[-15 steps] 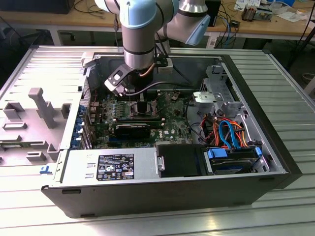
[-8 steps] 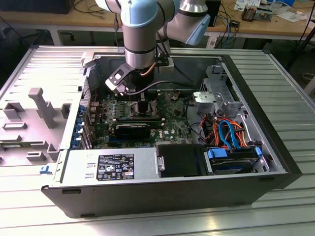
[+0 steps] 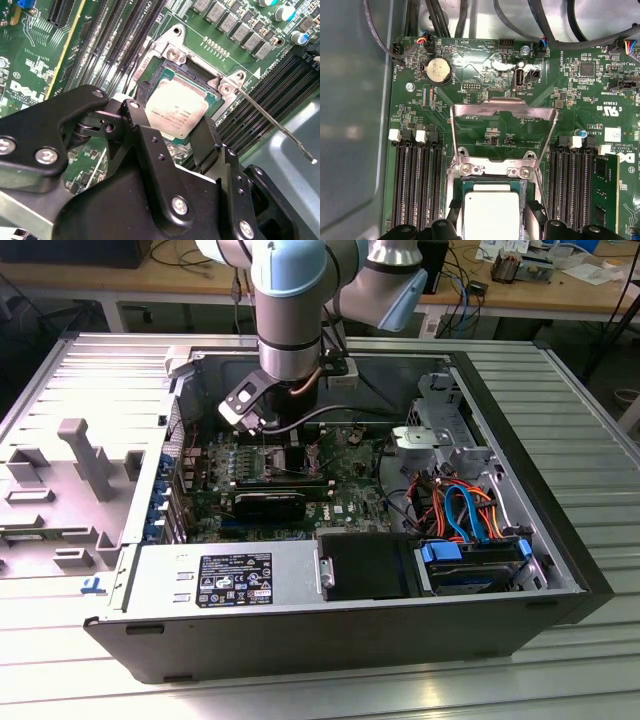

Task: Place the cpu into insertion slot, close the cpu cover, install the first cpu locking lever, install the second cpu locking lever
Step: 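Place the cpu into insertion slot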

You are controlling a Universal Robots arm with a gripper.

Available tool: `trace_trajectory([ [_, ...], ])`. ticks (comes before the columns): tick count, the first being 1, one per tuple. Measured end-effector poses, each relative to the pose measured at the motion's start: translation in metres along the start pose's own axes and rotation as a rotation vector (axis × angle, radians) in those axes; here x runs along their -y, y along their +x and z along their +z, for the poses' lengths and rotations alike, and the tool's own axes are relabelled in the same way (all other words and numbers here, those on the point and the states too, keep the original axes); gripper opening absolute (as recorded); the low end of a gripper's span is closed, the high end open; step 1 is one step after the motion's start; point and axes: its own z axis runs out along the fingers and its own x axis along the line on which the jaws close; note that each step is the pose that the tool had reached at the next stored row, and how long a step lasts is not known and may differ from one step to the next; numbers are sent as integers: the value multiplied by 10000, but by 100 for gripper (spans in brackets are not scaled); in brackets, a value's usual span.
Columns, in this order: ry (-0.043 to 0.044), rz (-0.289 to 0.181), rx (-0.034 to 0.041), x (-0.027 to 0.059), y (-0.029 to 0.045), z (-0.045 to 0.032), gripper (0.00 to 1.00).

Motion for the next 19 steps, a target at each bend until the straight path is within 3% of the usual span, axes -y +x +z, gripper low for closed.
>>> trace_trajectory([
  [14,15,6,-10,-43,-14,1,61],
  [16,17,5,-9,-44,-14,0,54],
  [19,16,5,-11,-45,-14,1,54],
])
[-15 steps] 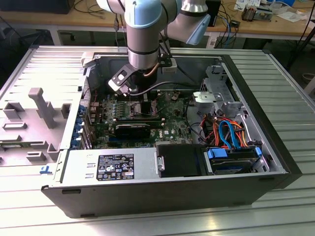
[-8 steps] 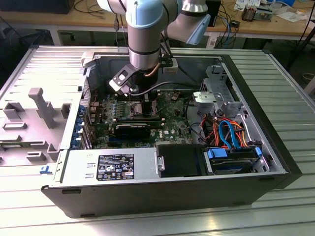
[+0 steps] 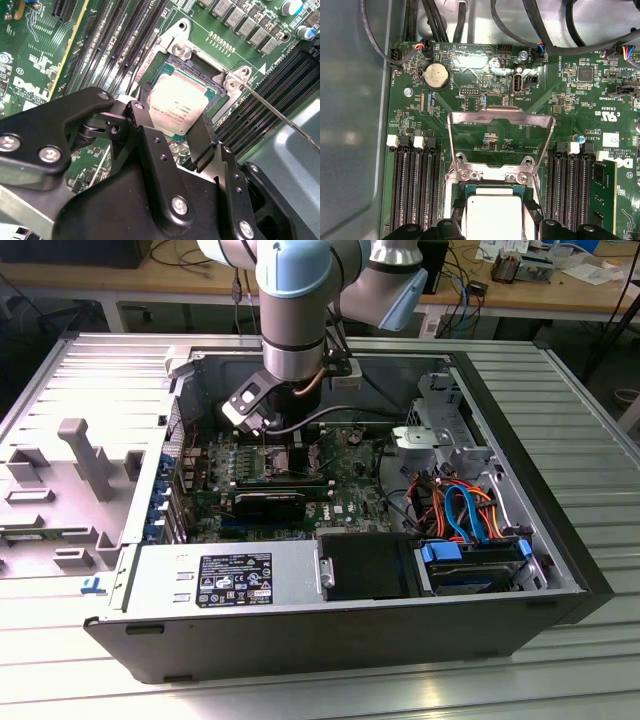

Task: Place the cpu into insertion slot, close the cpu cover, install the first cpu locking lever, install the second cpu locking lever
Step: 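Place the cpu into insertion slot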

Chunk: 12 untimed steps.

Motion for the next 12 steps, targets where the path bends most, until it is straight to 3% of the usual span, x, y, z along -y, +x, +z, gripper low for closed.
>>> trace_trajectory([
  [12,-4,4,-6,1,1,-28,54],
])
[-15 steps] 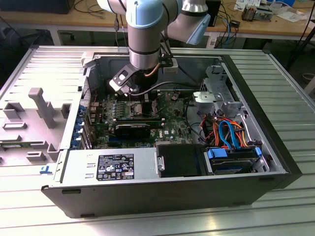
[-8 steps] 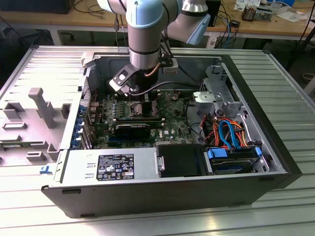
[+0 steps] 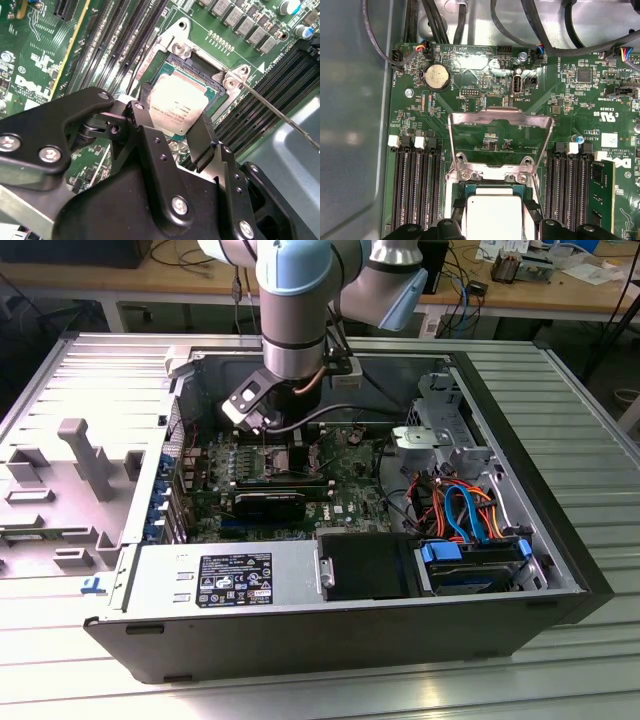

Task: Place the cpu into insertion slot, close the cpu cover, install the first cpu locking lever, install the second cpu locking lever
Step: 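Place the cpu into insertion slot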

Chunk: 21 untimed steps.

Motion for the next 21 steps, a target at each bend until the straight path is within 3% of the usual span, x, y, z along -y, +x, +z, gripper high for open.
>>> trace_trajectory([
  [19,0,45,-29,35,34,5,54],
  [21,0,44,-28,35,34,5,61],
])
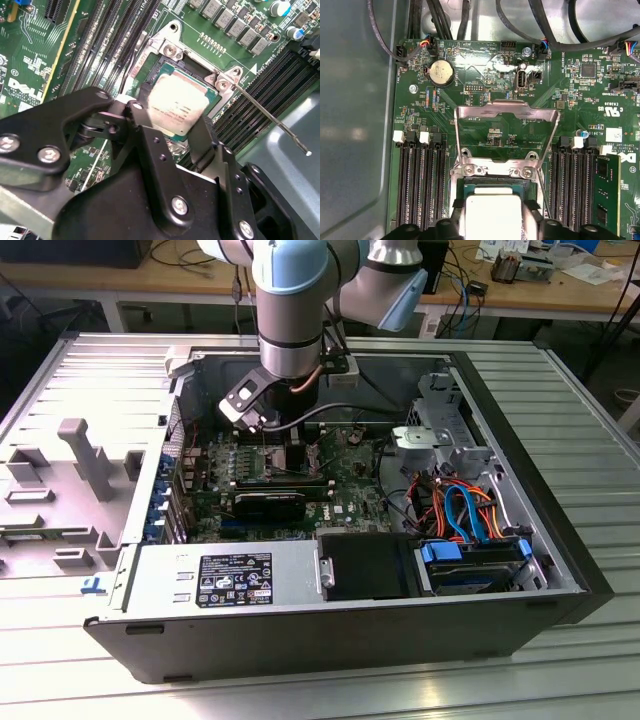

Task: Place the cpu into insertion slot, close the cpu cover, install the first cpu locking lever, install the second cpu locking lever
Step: 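Place the cpu into insertion slot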

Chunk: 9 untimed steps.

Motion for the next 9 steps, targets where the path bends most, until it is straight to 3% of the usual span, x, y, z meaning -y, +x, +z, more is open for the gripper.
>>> trace_trajectory([
  [9,0,-2,-1,-7,-21,1,61],
])
